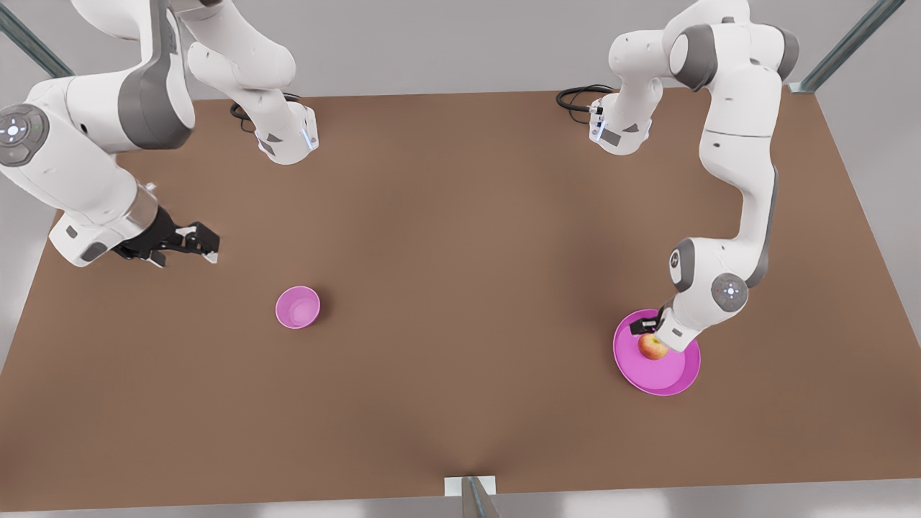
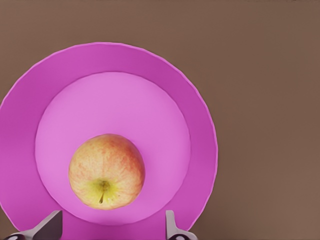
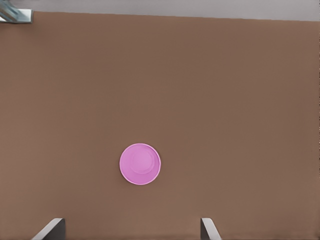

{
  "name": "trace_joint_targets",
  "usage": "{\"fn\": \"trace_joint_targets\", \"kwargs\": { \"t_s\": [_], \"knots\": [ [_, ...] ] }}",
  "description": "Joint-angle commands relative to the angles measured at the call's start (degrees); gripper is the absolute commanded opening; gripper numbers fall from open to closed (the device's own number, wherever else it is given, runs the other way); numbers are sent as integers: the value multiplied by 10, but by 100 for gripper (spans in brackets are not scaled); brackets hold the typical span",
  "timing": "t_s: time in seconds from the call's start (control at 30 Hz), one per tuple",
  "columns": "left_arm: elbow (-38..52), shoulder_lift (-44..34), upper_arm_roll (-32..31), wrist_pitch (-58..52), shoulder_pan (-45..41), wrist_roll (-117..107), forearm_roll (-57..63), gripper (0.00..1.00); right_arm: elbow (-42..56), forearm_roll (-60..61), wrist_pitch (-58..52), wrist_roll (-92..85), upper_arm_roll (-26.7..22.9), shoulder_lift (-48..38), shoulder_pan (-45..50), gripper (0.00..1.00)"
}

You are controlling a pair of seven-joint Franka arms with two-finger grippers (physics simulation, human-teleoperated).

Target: Use the left arm to pick up the apple from the plate, transfer it to the gripper of the right arm, and then use the right arm to place it into the bowl

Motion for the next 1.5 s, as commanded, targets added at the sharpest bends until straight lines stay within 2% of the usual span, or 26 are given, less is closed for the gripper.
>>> {"fn": "trace_joint_targets", "kwargs": {
  "t_s": [0.0,0.67,0.7,0.77,0.8,1.03,1.13,1.27,1.33,1.47],
  "knots": [
    [1,6,1,24,2,-32,4,100,0,1,0,2,0,-1,7,100],
    [29,74,16,58,-10,-34,7,100,0,1,-1,-11,-1,-1,0,100],
    [29,76,16,65,-10,-34,7,97,0,1,-1,-11,-1,-1,0,100],
    [29,76,16,68,-10,-34,7,86,0,1,-1,-11,-1,-1,0,100],
    [29,76,17,68,-10,-34,7,84,0,2,-1,-13,-1,-1,-3,100],
    [36,73,20,68,-10,-34,6,78,0,2,-1,-20,-1,0,-6,100],
    [31,31,16,67,-13,-38,3,76,0,2,-1,-20,-1,0,-6,100],
    [32,-11,13,72,-93,-139,1,76,0,2,-2,-20,-1,0,-6,100],
    [32,-16,-49,74,-89,-135,-25,76,0,2,-4,-20,-1,0,-6,100],
    [31,-23,-151,37,-80,34,-282,76,-1,2,-4,-19,0,-1,-6,100]
  ]
}}
